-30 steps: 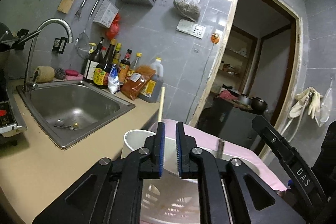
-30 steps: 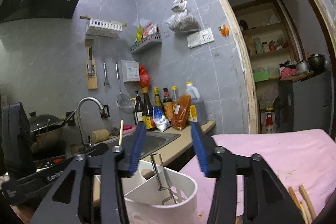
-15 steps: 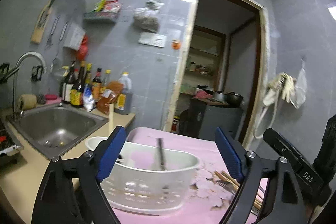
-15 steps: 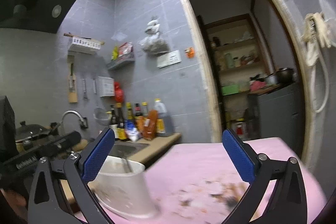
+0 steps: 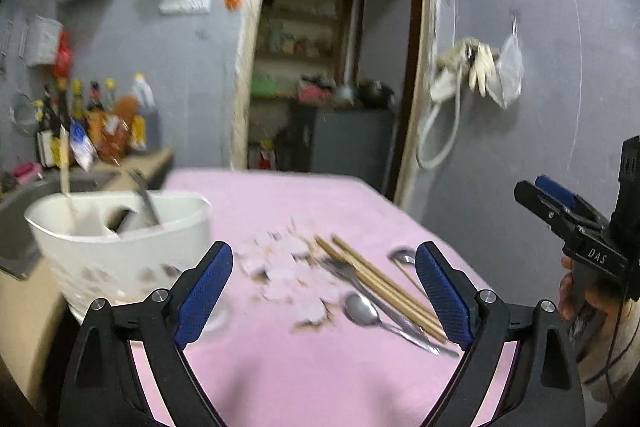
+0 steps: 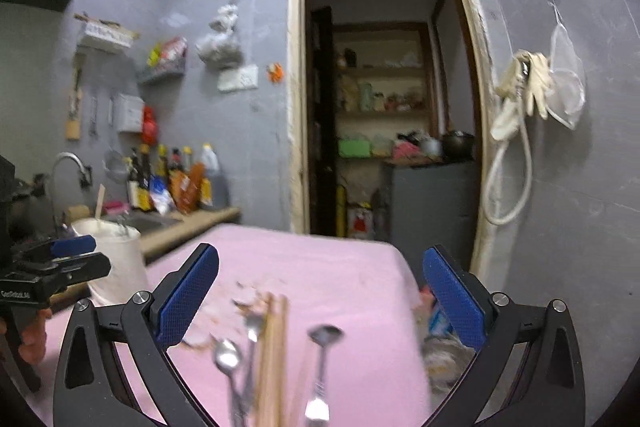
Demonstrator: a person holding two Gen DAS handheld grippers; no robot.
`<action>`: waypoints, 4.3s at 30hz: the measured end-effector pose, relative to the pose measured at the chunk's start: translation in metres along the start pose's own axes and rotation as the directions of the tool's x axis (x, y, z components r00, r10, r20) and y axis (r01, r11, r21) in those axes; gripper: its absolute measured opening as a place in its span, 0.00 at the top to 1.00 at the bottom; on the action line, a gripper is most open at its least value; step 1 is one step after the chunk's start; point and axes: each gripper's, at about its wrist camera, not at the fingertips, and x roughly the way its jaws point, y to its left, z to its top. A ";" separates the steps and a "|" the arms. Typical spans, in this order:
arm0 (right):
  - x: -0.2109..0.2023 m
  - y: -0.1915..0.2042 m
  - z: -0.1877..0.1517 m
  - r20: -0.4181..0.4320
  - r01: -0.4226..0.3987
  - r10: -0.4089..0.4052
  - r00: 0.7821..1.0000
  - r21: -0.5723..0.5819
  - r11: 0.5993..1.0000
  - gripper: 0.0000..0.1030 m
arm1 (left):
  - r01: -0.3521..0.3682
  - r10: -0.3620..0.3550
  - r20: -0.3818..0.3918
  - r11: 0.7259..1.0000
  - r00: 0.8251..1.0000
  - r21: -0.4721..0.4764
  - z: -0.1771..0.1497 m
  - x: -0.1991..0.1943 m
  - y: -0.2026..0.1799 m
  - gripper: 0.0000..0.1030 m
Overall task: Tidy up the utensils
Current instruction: 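Grasp the small spoon with the left tool while the right tool grasps the ladle, then lift the spoon and ladle and lower both into the white caddy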
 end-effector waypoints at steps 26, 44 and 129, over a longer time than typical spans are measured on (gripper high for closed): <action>0.140 -0.029 -0.071 -0.618 -0.132 0.097 0.780 -0.011 0.991 0.41 | 0.103 -0.212 -0.499 0.966 0.840 -0.238 -0.031 0.138 0.021 0.76; 0.182 -0.021 -0.069 -0.694 -0.198 0.138 0.707 -0.007 0.980 0.56 | 0.107 -0.219 -0.440 0.958 0.871 -0.266 -0.027 0.133 0.027 0.98; 0.132 0.226 0.021 0.098 -0.357 0.380 0.920 -0.197 0.913 0.60 | -0.550 0.556 0.127 0.831 0.821 -0.086 0.021 -0.040 0.183 0.99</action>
